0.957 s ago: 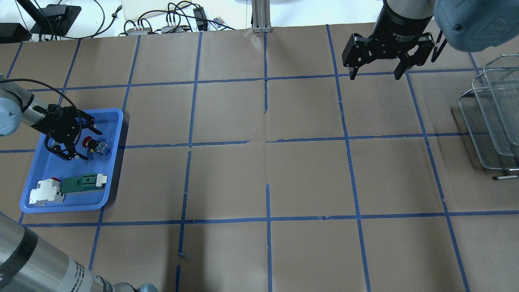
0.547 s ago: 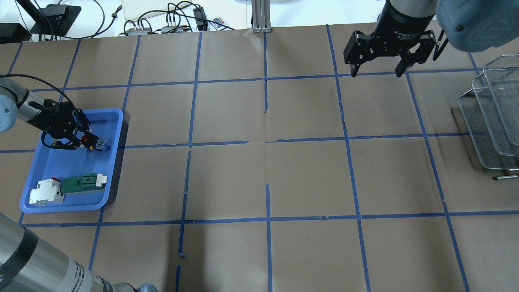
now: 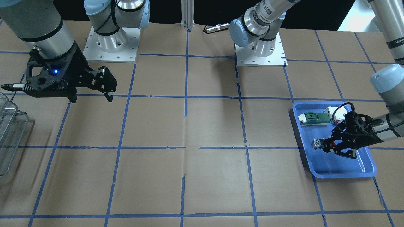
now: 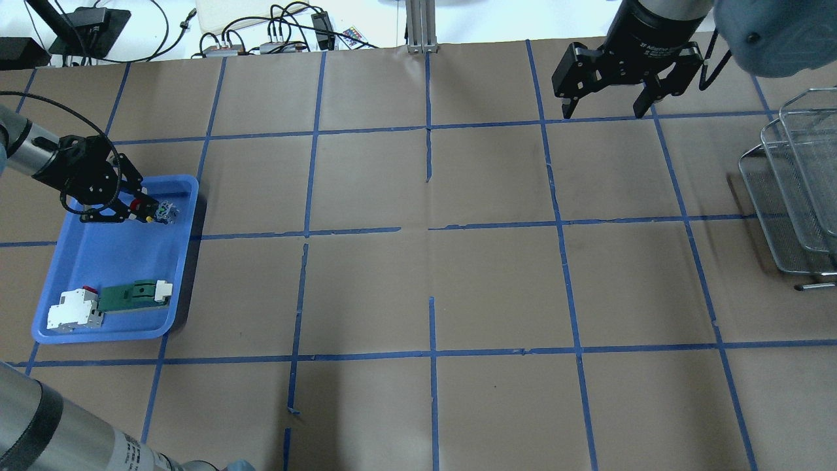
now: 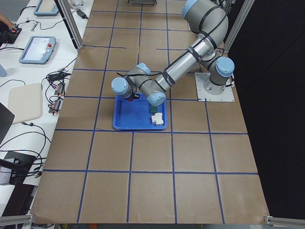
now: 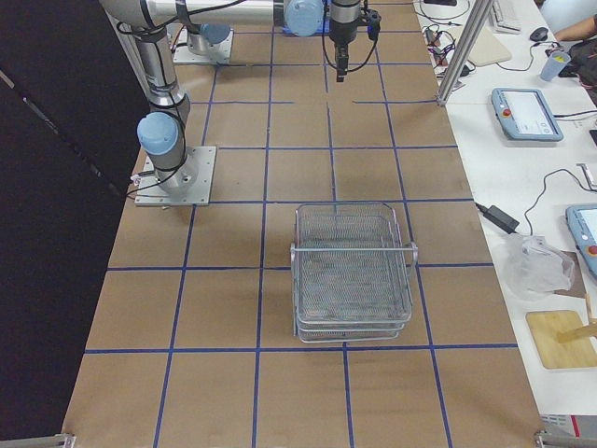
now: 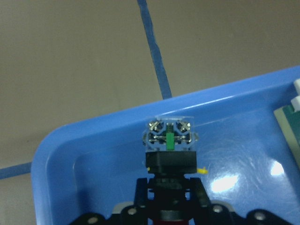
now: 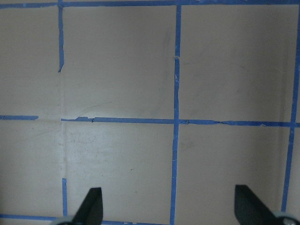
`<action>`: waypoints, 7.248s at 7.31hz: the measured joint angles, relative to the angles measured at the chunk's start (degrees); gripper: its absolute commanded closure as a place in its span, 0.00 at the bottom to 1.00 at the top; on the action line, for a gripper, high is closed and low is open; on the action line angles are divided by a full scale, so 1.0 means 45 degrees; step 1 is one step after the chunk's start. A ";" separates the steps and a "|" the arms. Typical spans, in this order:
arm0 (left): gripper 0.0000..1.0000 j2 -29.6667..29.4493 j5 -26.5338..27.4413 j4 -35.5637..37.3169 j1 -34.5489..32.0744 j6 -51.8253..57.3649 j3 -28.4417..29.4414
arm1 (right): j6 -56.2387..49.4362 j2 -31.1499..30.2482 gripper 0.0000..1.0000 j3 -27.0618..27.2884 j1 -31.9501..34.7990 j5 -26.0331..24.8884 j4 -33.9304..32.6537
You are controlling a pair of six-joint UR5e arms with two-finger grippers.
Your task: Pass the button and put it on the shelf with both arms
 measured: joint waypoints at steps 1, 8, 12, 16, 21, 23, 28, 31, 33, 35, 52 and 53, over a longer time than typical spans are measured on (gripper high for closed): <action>1.00 0.0300 -0.0447 -0.0732 -0.0556 -0.0603 0.0174 | -0.1626 -0.0039 0.02 0.0021 -0.0007 0.0121 0.0074; 1.00 0.1733 -0.4167 -0.1759 -0.4976 -0.6312 0.0473 | -1.4843 -0.0111 0.03 0.0120 -0.0483 0.3649 0.0243; 1.00 0.2223 -0.5331 -0.0937 -0.8138 -1.0534 0.1391 | -2.1568 -0.0024 0.03 0.0474 -0.0566 0.5135 0.1017; 1.00 0.2509 -0.5769 0.0370 -0.9378 -1.2235 0.1590 | -2.2358 -0.0198 0.02 0.0503 -0.0453 0.6305 0.1391; 1.00 0.2606 -0.6154 0.1823 -1.0227 -1.3740 0.1358 | -1.9765 -0.0337 0.01 0.0461 -0.0411 0.7164 0.1423; 1.00 0.2740 -0.6178 0.1901 -1.0302 -1.3880 0.1330 | -1.9424 -0.0377 0.07 0.0501 -0.0411 0.7135 0.1441; 0.74 0.3132 -0.6430 0.1879 -1.0350 -1.3987 0.1287 | -1.9283 -0.0530 1.00 0.0497 -0.0412 0.6821 0.1434; 0.00 0.3193 -0.6332 0.1895 -1.0370 -1.4380 0.1342 | -1.9309 -0.0741 1.00 0.0494 -0.0411 0.6470 0.1449; 0.00 0.3215 -0.6243 0.1892 -1.0318 -1.4625 0.1440 | -1.9320 -0.0747 1.00 0.0494 -0.0412 0.6458 0.1450; 0.00 0.3232 -0.5671 0.1875 -1.0118 -1.5029 0.1582 | -1.9299 -0.0668 1.00 0.0510 -0.0468 0.6219 0.1453; 0.00 0.5740 0.3749 -0.2233 -0.7838 -2.8635 0.0932 | -1.9277 0.2731 0.00 0.0533 -0.9940 0.1438 -0.2597; 0.00 0.5842 0.3760 -0.2333 -0.7830 -2.9210 0.0909 | -1.8765 0.2523 0.00 0.0544 -0.9896 0.1283 -0.2528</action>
